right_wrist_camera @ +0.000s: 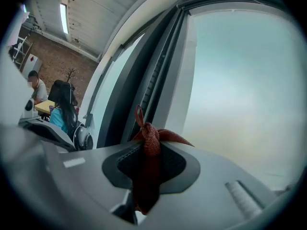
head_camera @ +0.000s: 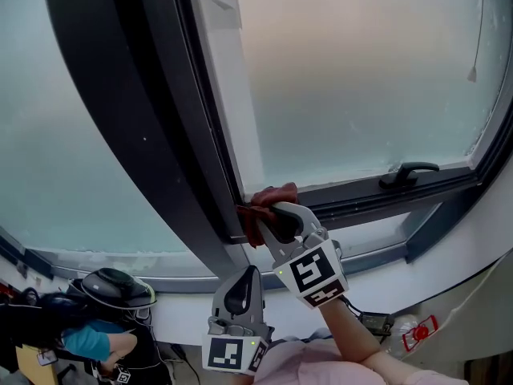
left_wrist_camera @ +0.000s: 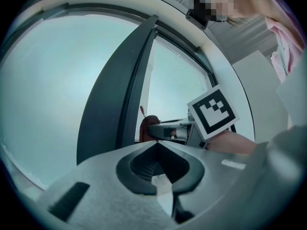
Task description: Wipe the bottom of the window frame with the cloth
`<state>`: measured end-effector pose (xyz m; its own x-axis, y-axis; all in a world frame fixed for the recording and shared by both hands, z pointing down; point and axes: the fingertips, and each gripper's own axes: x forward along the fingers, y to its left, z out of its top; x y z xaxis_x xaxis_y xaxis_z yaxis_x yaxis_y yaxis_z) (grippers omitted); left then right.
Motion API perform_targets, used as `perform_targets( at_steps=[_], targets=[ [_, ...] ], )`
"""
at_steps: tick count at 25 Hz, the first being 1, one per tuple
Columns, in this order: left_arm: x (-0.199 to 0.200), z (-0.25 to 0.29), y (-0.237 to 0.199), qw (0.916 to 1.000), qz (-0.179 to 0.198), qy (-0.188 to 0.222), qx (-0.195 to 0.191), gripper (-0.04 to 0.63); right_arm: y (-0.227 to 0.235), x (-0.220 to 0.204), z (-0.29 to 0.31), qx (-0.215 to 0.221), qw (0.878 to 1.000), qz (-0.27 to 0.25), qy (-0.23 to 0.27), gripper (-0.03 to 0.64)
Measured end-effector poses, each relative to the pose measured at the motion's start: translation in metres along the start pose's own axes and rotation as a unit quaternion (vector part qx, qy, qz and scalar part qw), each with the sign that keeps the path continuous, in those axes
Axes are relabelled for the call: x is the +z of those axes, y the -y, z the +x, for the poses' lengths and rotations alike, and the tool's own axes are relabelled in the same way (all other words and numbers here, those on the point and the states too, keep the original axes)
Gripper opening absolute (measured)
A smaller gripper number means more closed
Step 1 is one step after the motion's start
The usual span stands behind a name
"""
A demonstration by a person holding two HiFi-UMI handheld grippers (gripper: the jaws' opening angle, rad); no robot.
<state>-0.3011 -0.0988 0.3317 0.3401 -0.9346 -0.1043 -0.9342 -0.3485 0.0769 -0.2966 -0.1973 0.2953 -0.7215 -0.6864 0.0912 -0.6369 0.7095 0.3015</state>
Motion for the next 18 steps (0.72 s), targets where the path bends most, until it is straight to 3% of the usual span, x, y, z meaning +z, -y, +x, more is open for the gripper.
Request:
perform_targets(
  at_steps=[12,18],
  targets=[
    [0.02,0.003,-0.014,0.9995,-0.015,-0.021,-0.017,-0.006,-0.015,-0.02,0.026,-0.009,0.997,-0.02,-0.076,0.078],
    [0.018,0.007,-0.017,0.9992,-0.012,-0.035,-0.014,-0.006,-0.013,-0.019,0.027,-0.011,0.996,-0.039,-0.084,0.078]
  ],
)
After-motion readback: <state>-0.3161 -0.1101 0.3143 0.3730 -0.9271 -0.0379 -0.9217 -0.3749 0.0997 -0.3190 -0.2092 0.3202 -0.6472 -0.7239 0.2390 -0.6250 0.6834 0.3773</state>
